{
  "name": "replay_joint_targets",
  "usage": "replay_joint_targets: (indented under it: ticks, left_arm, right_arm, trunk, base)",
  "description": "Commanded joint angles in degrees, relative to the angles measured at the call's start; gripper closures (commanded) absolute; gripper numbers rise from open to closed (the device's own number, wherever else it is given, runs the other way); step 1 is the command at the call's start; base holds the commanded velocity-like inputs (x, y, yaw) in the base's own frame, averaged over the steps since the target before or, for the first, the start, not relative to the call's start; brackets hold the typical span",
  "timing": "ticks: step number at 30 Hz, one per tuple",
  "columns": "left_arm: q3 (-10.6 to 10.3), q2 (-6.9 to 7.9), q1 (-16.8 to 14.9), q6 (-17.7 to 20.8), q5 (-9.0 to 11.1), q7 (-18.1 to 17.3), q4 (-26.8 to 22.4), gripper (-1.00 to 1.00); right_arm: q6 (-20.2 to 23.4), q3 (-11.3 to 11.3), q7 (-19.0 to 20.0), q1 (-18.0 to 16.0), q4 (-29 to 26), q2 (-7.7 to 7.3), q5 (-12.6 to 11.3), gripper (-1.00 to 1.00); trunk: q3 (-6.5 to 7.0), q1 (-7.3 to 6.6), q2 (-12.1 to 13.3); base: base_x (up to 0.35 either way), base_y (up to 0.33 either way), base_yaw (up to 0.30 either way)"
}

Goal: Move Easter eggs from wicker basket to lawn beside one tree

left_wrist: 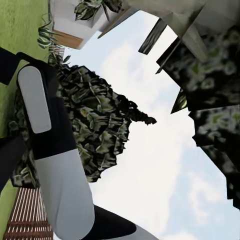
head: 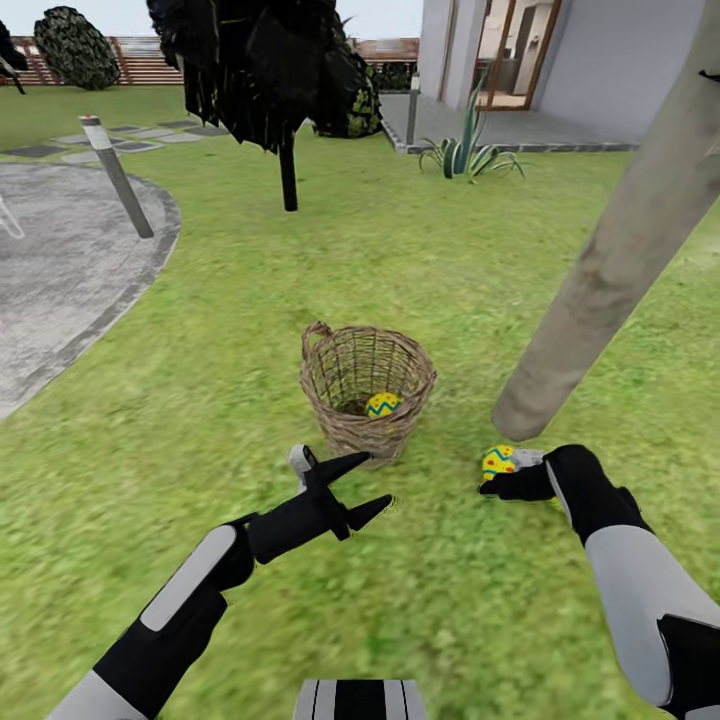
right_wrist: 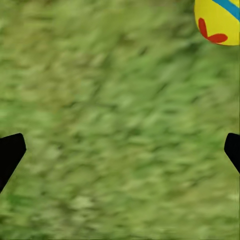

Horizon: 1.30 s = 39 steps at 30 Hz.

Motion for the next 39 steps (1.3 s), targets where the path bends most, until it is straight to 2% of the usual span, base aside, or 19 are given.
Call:
replay_joint_targets:
  ticks: [1, 5, 9, 11, 13, 15, 16, 22, 23, 25, 29, 32, 39]
  left_arm:
    - [0.14, 0.07, -0.06, 0.07, -0.11, -0.38, 0.05, -1.0]
    - [1.6, 1.39, -0.06, 0.29, 0.1, -0.8, -0.38, -1.0]
    - [2.14, 1.83, -0.06, 0.59, 0.07, -1.4, -0.74, -1.0]
    - [2.22, 1.84, -0.06, 0.59, 0.02, -1.37, -0.74, -1.0]
    - [2.25, 1.82, -0.06, 0.55, -0.06, -1.31, -0.74, -1.0]
    - [2.3, 1.85, -0.06, 0.5, -0.12, -1.14, -0.68, -1.0]
    - [2.46, 1.92, -0.06, 0.37, -0.16, -1.0, -0.48, -1.0]
    - [5.13, 2.31, -0.06, 0.24, -0.44, -0.88, 0.03, -1.0]
    - [5.52, 2.27, -0.06, 0.24, -0.53, -0.87, 0.04, -1.0]
    - [5.51, 1.92, -0.06, 0.15, -0.65, -0.71, 0.11, -1.0]
    - [5.37, 1.28, -0.06, 0.0, -0.96, -0.54, 0.29, -1.0]
    - [5.36, 1.33, -0.06, 0.11, -0.99, -0.62, 0.24, -1.0]
    - [5.51, 1.68, -0.06, 0.23, -0.59, -1.16, 0.31, -1.0]
  right_arm:
    - [0.23, -0.24, 0.58, -0.01, -0.24, 0.01, 0.56, -1.0]
    - [0.71, -0.33, 0.63, -0.15, -1.72, 0.04, 0.43, -1.0]
    - [2.82, -0.33, 0.64, -0.34, -10.87, 1.52, -0.34, -1.0]
    - [5.17, -0.31, 0.61, -0.35, -17.75, 2.01, -3.51, -1.0]
    - [5.89, -0.19, 0.55, -0.04, -24.36, 2.25, -9.15, -1.0]
    - [4.96, 0.07, 0.29, 2.12, -25.71, 2.56, -13.02, -1.0]
    - [2.88, 0.17, 0.26, 3.65, -25.91, 3.01, -14.27, -1.0]
    - [0.25, 0.06, 0.43, 5.04, -25.84, 3.12, -15.2, -1.0]
    - [0.12, 0.1, 0.39, 6.27, -25.85, 3.24, -15.13, -1.0]
    - [0.06, 0.11, 0.42, 7.64, -26.1, 3.18, -14.95, -1.0]
    - [0.07, 0.11, 0.43, 8.15, -26.07, 3.03, -14.89, -1.0]
    - [0.01, 0.17, 0.19, 8.24, -25.75, 3.21, -15.01, -1.0]
    - [-0.16, 0.27, -0.02, 8.29, -25.16, 3.32, -15.01, -1.0]
  trunk:
    - [-0.04, -0.01, -0.02]
    - [0.17, -0.04, 0.0]
    - [1.06, -0.14, 0.05]
    - [1.5, -0.19, 0.08]
    - [1.94, -0.24, 0.1]
    - [2.39, -0.29, 0.13]
    - [2.61, -0.32, 0.14]
    - [3.94, -0.47, 0.23]
    - [4.16, -0.5, 0.24]
    - [4.6, -0.55, 0.27]
    - [5.49, -0.65, 0.32]
    - [6.15, -0.73, 0.36]
    - [6.15, -0.73, 0.36]
  base:
    - [0.0, 0.0, 0.283]
    - [0.0, 0.0, 0.284]
    - [0.0, 0.0, 0.237]
    - [0.0, 0.0, 0.062]
    - [0.0, 0.0, 0.019]
    - [0.0, 0.0, 0.006]
    - [0.0, 0.0, 0.002]
    - [0.0, 0.0, 0.0]
    - [0.0, 0.0, 0.0]
    - [0.0, 0.0, 0.0]
    - [0.0, 0.0, 0.0]
    - [0.0, 0.0, 0.0]
    - [0.0, 0.0, 0.0]
